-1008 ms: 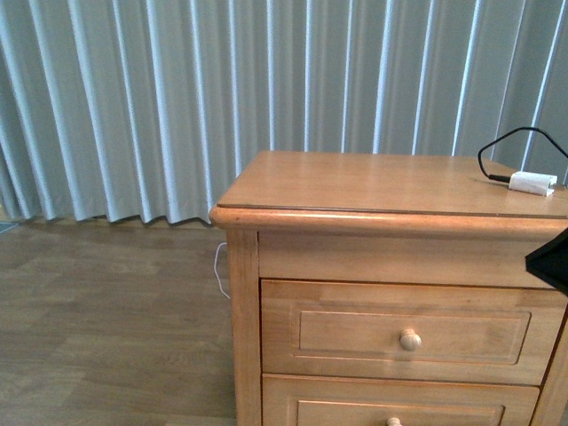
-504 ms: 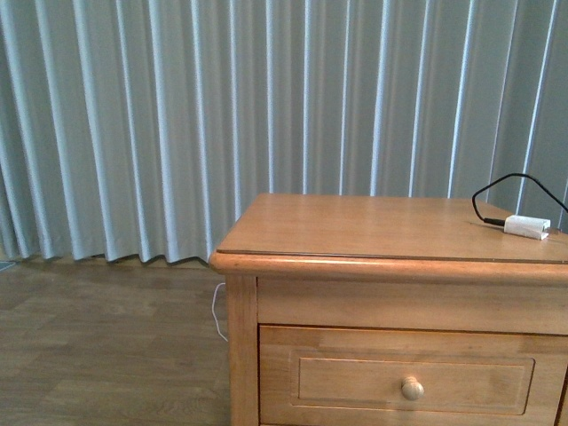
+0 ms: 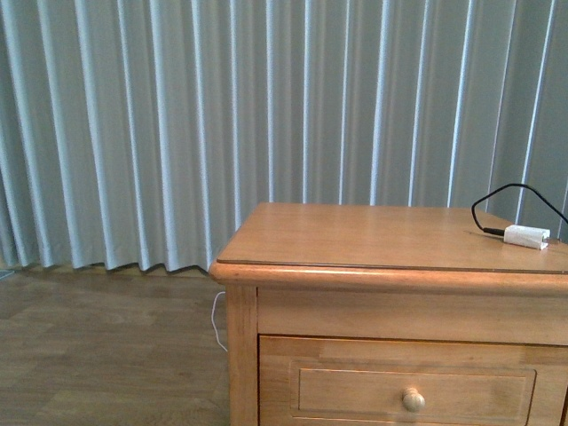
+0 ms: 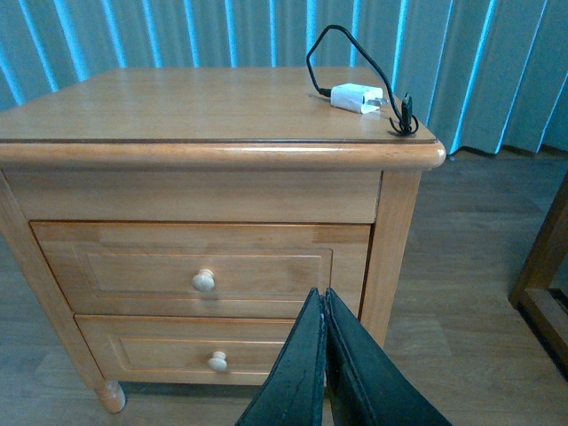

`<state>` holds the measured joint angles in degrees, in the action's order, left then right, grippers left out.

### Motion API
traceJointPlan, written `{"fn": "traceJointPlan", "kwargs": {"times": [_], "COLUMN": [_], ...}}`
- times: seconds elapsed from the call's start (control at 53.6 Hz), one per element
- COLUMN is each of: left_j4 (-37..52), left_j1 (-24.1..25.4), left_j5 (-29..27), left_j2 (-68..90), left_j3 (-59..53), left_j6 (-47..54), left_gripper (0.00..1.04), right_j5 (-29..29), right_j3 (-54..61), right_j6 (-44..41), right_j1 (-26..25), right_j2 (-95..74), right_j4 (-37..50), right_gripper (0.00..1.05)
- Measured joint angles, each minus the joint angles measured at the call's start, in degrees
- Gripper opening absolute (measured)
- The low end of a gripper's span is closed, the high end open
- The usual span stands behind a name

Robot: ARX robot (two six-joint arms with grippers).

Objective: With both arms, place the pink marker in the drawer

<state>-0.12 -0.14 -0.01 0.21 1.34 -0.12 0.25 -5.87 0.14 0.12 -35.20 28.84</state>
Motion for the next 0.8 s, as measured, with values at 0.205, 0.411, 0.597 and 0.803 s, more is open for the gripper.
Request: {"fn": "traceJointPlan", "kwargs": {"times": [0.205, 0.411, 0.597, 0.803], "left_j4": [0.0, 0.0, 0.0, 0.0], "left_j1": [0.0, 0.0, 0.0, 0.0], "left_j5": [0.0, 0.0, 0.0, 0.0], "left_j2": [0.0, 0.0, 0.0, 0.0], "left_j3": [0.0, 0.0, 0.0, 0.0], "left_j6": [0.0, 0.0, 0.0, 0.0], "left_gripper": [0.98, 0.98, 0.98, 0.98], "right_j5": [0.0, 0.0, -0.1, -0.2], "right_j3": [2.2, 3.7, 5.6, 5.6], "right_j6": [0.0, 0.0, 0.0, 0.0], "right_j1": [0.0, 0.0, 0.0, 0.0], "right_j2": [5.9, 11.4, 14.8, 19.5], "right_j4": [-3.5, -7.5, -8.6, -13.0], "right_gripper": [0.01, 0.01, 0.01, 0.01]}}
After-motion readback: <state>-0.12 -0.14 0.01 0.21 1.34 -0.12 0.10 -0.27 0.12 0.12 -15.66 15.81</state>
